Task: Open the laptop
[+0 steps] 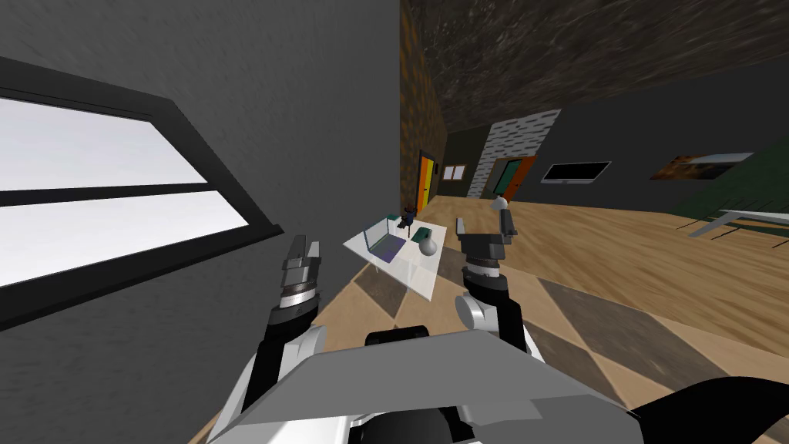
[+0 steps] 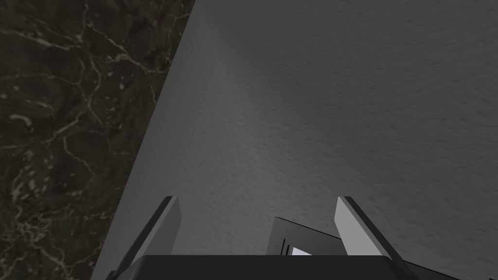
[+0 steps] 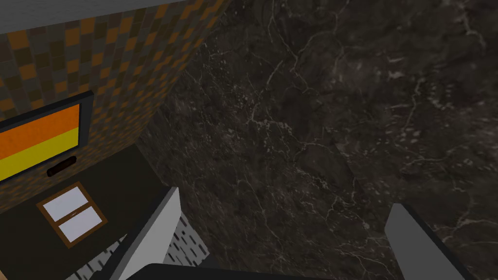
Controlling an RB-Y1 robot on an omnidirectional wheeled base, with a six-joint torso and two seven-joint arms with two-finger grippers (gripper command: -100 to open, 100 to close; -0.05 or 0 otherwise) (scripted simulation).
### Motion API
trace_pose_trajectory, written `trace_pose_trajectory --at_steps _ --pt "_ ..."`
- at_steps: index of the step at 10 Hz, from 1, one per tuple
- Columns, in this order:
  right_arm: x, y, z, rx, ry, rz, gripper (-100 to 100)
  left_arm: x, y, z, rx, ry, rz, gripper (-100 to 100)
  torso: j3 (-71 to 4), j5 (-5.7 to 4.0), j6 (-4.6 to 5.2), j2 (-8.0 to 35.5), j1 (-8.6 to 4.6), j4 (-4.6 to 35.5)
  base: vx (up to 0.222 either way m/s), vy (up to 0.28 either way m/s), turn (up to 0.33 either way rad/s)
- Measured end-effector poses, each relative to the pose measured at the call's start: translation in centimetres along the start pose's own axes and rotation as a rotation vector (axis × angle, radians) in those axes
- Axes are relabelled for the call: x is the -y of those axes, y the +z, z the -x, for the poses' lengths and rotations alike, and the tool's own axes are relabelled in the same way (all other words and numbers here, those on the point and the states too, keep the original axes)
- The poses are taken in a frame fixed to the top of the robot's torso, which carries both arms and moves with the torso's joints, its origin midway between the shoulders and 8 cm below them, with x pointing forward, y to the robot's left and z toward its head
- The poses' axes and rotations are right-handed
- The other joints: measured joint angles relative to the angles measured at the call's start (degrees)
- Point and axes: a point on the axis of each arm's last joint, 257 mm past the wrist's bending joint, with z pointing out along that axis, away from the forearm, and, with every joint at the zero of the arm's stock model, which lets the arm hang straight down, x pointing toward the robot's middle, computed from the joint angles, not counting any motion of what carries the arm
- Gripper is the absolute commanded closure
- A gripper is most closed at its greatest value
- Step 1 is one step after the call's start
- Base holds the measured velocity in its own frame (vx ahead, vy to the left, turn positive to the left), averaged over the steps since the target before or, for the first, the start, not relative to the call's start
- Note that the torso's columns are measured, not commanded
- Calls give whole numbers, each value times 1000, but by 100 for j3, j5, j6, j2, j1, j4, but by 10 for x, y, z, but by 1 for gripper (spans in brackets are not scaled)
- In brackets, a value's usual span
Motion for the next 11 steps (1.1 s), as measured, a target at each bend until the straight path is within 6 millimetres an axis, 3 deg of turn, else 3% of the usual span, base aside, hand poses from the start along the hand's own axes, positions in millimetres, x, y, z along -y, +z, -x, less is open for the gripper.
trace_pose_trajectory --at_steps 2,9,10,11 --pt "0 0 0 0 0 0 0 0 0 0 0 0 0 0 -1200 0 0 597 0 600 0 0 0" --pt "0 0 0 0 0 0 0 0 0 0 0 0 0 0 -7073 0 0 3539 0 3537 0 0 0" --pt "0 0 0 0 0 0 0 0 0 0 0 0 0 -100 -7919 0 0 3962 0 3960 -28 21 -122" --pt "0 0 0 0 0 0 0 -2 0 -5 -24 3 5 -100 -8308 2 2 4164 7 4151 -50 55 -142"
